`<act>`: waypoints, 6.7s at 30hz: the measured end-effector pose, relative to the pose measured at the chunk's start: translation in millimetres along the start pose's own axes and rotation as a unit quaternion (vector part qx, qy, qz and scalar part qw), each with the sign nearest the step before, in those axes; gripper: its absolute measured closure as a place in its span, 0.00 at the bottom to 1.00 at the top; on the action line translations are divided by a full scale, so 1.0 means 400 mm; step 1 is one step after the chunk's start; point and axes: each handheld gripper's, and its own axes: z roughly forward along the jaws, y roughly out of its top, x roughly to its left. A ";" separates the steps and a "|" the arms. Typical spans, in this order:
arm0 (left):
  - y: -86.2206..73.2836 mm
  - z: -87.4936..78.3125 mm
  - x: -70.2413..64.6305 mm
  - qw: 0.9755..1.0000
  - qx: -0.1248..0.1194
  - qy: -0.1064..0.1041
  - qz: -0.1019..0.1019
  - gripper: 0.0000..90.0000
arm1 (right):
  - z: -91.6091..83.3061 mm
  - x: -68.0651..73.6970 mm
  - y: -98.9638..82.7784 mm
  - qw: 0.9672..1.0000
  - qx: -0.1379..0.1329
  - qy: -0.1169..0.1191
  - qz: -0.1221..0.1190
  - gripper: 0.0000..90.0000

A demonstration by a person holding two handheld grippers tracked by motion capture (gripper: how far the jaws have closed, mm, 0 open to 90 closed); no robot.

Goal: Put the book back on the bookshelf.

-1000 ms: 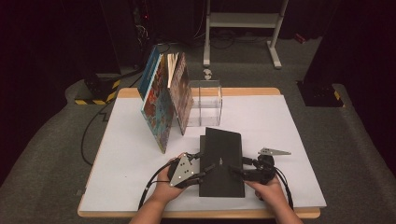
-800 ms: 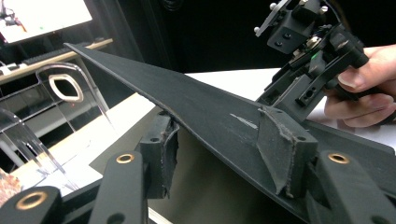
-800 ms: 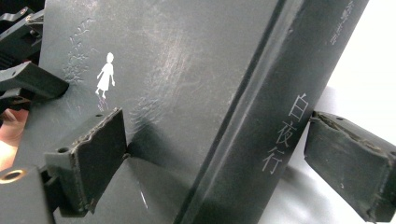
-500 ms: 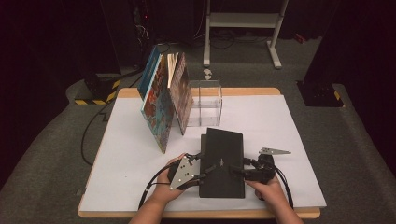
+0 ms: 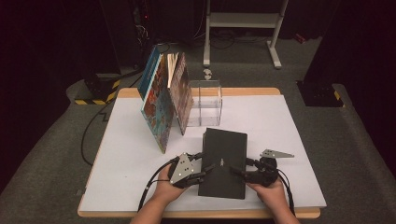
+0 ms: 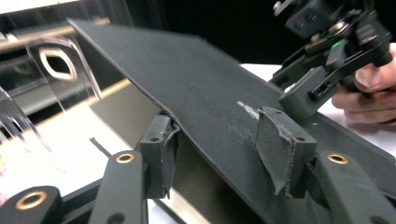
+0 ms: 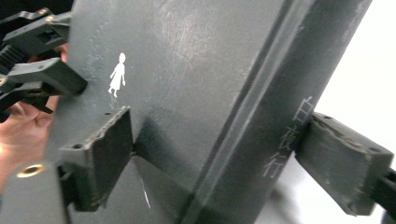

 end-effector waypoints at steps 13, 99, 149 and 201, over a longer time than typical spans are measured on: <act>0.016 0.006 0.007 0.998 0.006 0.018 -0.067 0.61 | -0.038 0.037 0.006 0.998 -0.038 -0.035 -0.046 0.29; 0.007 0.040 -0.009 0.997 -0.039 0.065 -0.001 0.66 | -0.087 0.101 0.017 0.969 -0.129 -0.122 -0.174 0.44; -0.025 -0.205 0.166 0.975 -0.027 0.209 -0.066 0.38 | -0.060 0.088 0.041 0.976 -0.104 -0.066 -0.177 0.27; -0.034 -0.296 0.194 0.960 -0.034 0.265 -0.089 0.37 | -0.043 0.105 0.083 0.959 -0.138 -0.140 -0.206 0.59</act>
